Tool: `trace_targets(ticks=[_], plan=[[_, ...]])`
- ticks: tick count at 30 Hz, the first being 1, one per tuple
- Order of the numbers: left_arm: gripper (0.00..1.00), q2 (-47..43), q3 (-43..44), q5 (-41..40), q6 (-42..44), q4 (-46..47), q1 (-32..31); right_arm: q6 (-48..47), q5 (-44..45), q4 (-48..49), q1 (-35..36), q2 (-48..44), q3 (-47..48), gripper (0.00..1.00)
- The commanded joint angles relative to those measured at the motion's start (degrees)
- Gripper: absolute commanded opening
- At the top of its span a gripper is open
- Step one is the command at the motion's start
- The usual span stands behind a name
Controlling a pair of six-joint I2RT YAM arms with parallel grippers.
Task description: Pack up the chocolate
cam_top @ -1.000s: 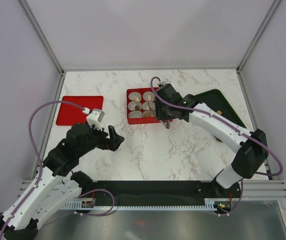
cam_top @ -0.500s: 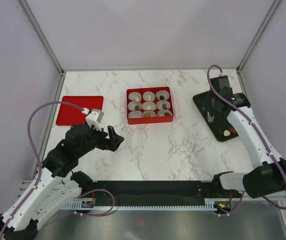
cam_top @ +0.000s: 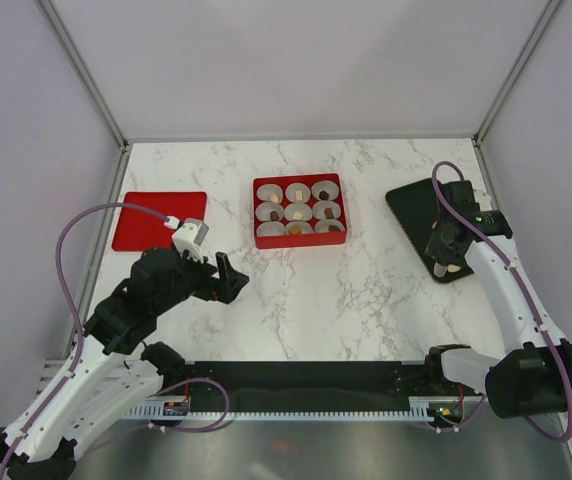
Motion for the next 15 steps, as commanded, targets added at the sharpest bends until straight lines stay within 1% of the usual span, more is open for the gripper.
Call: trace_targets(ticks=[1,7,12,15], plan=[[1.0,-0.5,0.5,1.7,0.2,1.1,-0.1,0.1,-0.8,-2.0,-0.4,-2.3,-1.1,0.48],[1.0,-1.0,0.3,1.4,0.2,1.2,-0.1,-1.7,-6.3,-1.7,-0.4,-3.3,-3.2,0.48],[1.0,-1.1,0.3,1.0,0.2,1.2,-0.1,-1.0,-3.8,-2.8,-0.5,-4.4,-4.9,0.48],[1.0,-1.1,0.4,1.0,0.1,1.2,-0.1,-0.9,-5.2,-1.4,-0.4,-4.1,-6.5,0.48]])
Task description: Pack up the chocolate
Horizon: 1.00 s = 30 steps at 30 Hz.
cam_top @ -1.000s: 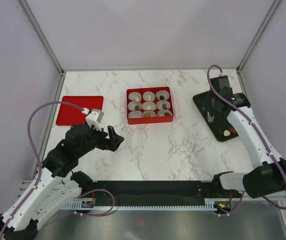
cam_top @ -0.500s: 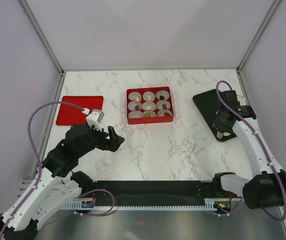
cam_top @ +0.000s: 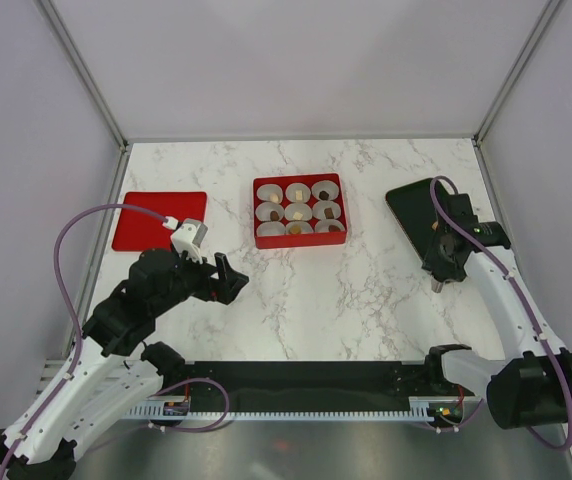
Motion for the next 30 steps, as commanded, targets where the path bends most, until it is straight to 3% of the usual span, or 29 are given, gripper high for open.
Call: trace_targets(ticks=[1,15,20,30], plan=[[1.0,-0.4,0.4,0.4,0.1,1.2,-0.1,0.1,-1.2,1.6,-0.4,-0.5,-1.7,0.48],[1.0,-0.5,0.3,-0.3,0.0,1.1,-0.1,-1.4,-7.8,3.5,-0.3,-0.7,0.3,0.47],[1.0,-0.3,0.2,-0.3,0.0,1.1,-0.1,-2.3,-3.1,3.1,-0.6,0.1,2.1,0.47],[1.0,0.1,0.3,-0.3,0.0,1.0,-0.1,-3.1,-2.0,1.7,-1.9,-0.1,-0.3,0.48]])
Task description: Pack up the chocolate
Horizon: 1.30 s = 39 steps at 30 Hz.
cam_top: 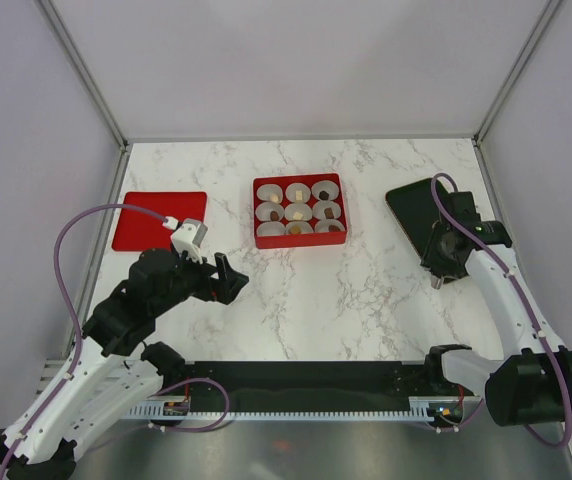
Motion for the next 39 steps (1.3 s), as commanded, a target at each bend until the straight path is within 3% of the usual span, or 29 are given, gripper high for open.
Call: trace_targets(ticks=[1,21,39], plan=[[1.0,0.1,0.2,-0.3,0.0,1.1,-0.1,-0.9,1.5,-0.5,-0.9,-0.8,-0.5,0.48],[1.0,0.6,0.3,-0.5,-0.1,1.0,-0.1,1.2,-8.3,1.5,-5.4,-3.8,-4.5,0.45],[1.0,1.1,0.3,-0.5,-0.1,1.0,-0.1,-2.2,-6.7,8.1,-7.0,-0.7,-0.3,0.38]])
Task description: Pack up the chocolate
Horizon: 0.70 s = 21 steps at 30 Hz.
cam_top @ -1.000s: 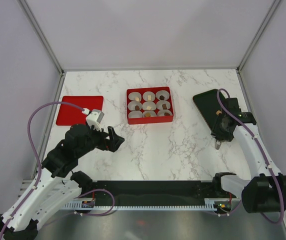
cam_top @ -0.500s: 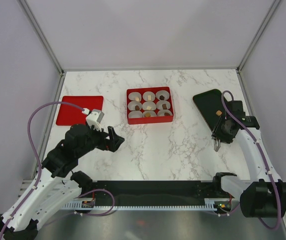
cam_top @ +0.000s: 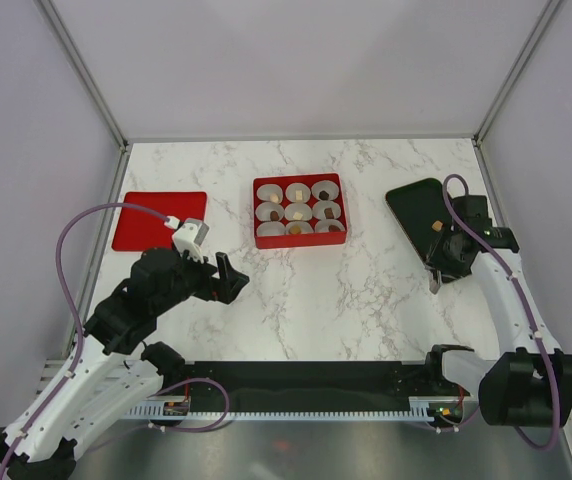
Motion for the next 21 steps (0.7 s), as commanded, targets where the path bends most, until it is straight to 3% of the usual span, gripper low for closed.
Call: trace_targets(ticks=[1,21], plan=[[1.0,0.5,0.3,-0.3,-0.1,1.0,-0.1,-1.5,2.5,3.3,-0.3,1.5,4.0,0.38],[0.99,-0.3,0.4,-1.6,0.0,1.0,-0.1,-1.2,1.3,4.1,2.4,7.2,16.5,0.36]])
